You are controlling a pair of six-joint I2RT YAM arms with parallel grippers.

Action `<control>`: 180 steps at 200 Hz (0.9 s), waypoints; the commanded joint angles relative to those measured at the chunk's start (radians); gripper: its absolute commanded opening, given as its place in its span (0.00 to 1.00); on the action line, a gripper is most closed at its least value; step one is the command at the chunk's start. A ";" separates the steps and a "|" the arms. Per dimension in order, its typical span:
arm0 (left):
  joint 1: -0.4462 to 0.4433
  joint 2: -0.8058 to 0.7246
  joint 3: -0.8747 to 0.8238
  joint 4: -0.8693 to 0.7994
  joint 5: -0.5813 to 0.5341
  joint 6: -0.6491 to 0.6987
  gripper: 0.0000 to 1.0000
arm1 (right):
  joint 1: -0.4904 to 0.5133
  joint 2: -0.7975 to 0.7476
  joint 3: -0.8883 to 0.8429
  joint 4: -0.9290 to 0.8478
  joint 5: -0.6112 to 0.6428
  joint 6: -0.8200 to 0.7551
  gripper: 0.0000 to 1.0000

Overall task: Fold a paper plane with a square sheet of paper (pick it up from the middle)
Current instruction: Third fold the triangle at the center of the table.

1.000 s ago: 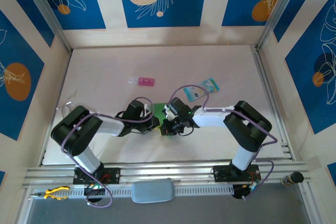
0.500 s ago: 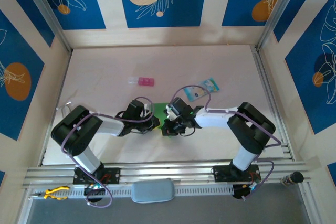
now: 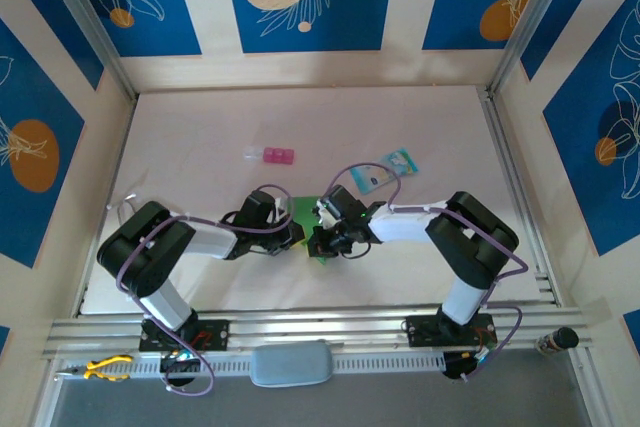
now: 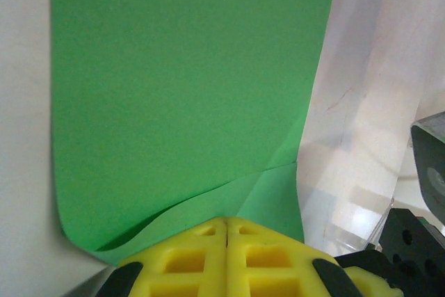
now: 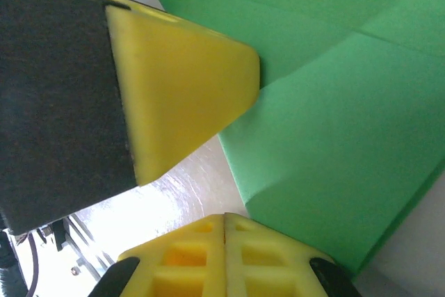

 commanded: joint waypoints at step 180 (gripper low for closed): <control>-0.081 0.043 0.019 -0.056 -0.167 -0.053 0.00 | -0.072 -0.316 -0.257 -0.014 -0.056 0.029 0.06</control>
